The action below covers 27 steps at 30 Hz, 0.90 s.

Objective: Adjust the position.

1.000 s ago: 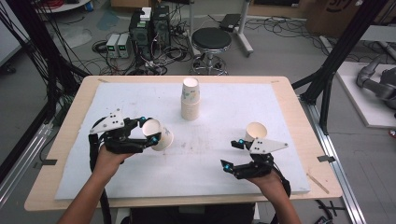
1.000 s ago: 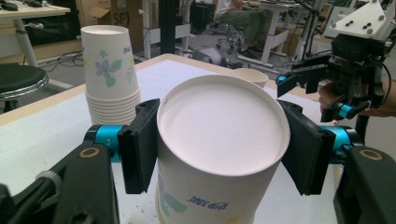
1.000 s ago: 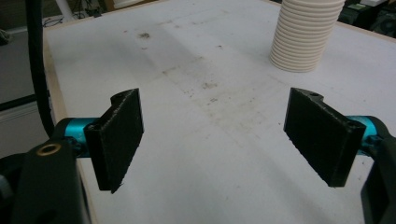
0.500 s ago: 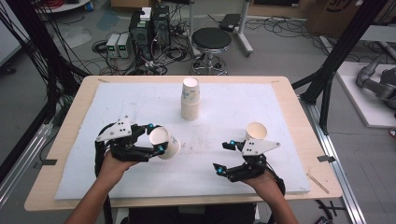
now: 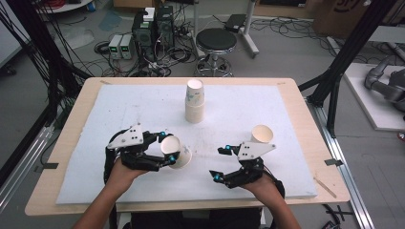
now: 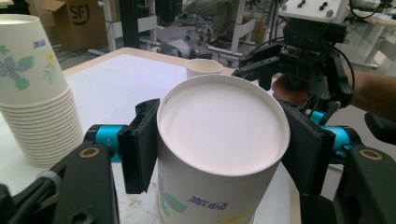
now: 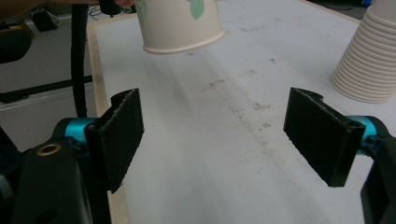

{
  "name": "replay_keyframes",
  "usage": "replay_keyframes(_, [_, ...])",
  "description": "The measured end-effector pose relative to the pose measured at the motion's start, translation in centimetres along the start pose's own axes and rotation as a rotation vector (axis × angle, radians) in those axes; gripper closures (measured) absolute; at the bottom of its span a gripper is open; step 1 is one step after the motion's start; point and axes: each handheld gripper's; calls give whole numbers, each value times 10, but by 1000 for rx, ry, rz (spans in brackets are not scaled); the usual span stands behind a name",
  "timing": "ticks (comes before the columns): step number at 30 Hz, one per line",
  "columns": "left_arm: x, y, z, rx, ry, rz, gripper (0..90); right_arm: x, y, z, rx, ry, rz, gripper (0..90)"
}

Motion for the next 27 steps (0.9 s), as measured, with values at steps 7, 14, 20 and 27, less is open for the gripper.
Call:
replay_keyframes(7, [-2,2,5,-34,-9,3,354,5,-4,8,30,1,-24,205])
replay_keyframes(14, [-3,4,8,-68,-17,-5,354,10,-8,15,60,-4,-34,205])
replay_keyframes(20, [-4,4,14,-109,-25,-11,355,15,-11,23,88,0,-49,205])
replay_keyframes(27, [-3,5,20,-140,-32,-16,356,20,-14,28,111,-1,-61,205])
Point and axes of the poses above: each handheld gripper's, and its own axes: z roughly forward along the jaws, x roughly out of its top, y roughly to its right, and after that the axes turned 9 degrees about -x, right-handed
